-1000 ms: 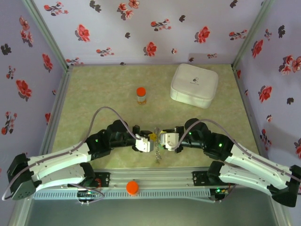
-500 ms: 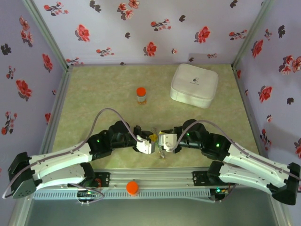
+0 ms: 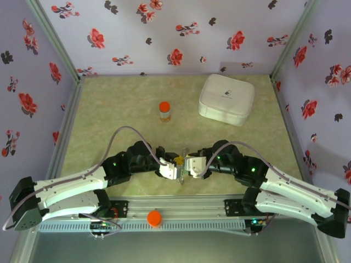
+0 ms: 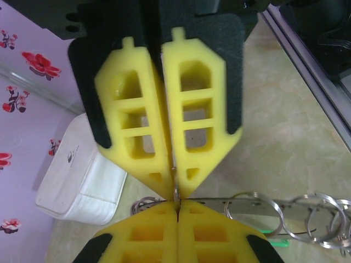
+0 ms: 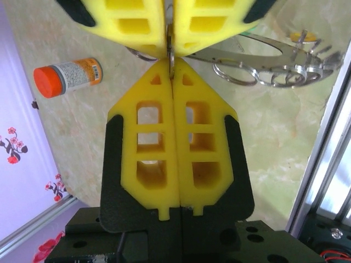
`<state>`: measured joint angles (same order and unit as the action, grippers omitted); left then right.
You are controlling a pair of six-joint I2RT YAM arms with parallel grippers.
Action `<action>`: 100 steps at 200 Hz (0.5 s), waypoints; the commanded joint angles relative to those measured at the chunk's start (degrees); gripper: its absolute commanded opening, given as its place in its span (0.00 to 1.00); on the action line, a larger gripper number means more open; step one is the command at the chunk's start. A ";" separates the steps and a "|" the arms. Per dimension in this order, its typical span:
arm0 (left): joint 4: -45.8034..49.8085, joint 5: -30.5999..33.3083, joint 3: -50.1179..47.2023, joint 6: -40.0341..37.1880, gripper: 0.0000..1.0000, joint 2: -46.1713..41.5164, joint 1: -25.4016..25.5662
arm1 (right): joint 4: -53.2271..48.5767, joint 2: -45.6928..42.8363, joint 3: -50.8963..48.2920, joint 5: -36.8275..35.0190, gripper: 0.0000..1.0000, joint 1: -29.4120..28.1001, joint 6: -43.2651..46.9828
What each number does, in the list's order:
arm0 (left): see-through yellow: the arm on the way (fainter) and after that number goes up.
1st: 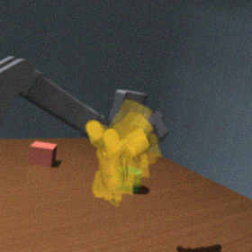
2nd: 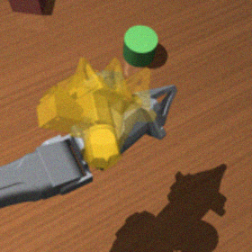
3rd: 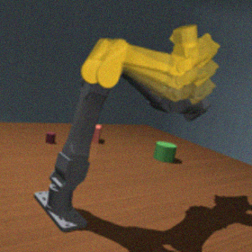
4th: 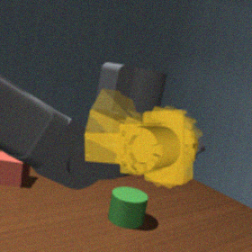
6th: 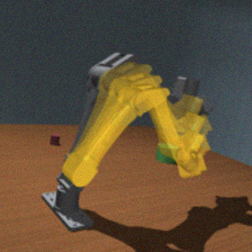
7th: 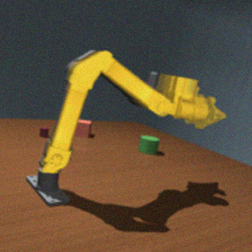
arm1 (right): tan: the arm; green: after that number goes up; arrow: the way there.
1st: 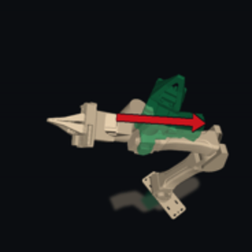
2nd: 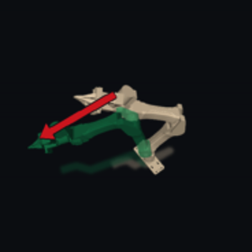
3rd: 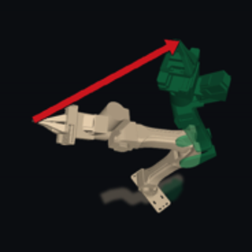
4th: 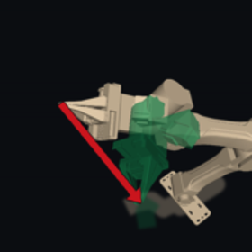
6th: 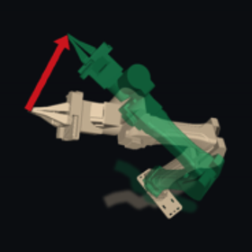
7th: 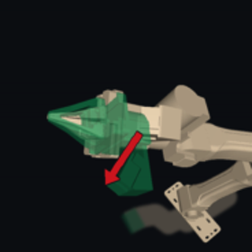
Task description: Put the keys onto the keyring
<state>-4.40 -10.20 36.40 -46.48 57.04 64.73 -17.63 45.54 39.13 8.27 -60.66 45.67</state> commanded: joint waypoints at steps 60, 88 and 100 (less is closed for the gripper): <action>-9.00 1.58 -3.45 5.90 0.30 -5.35 -0.34 | 7.18 -4.14 -4.76 -0.82 0.00 -0.47 -4.26; -9.07 1.91 -5.76 8.42 0.32 -6.93 -0.81 | 8.33 -4.95 -5.71 -0.12 0.00 -0.48 -5.88; -10.37 2.54 -6.95 9.51 0.32 -7.59 -0.89 | 9.02 -5.04 -6.15 -0.03 0.00 -0.47 -6.18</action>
<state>-11.27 -8.99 31.92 -40.56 50.85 64.38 -13.41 41.71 33.76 7.75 -60.66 41.95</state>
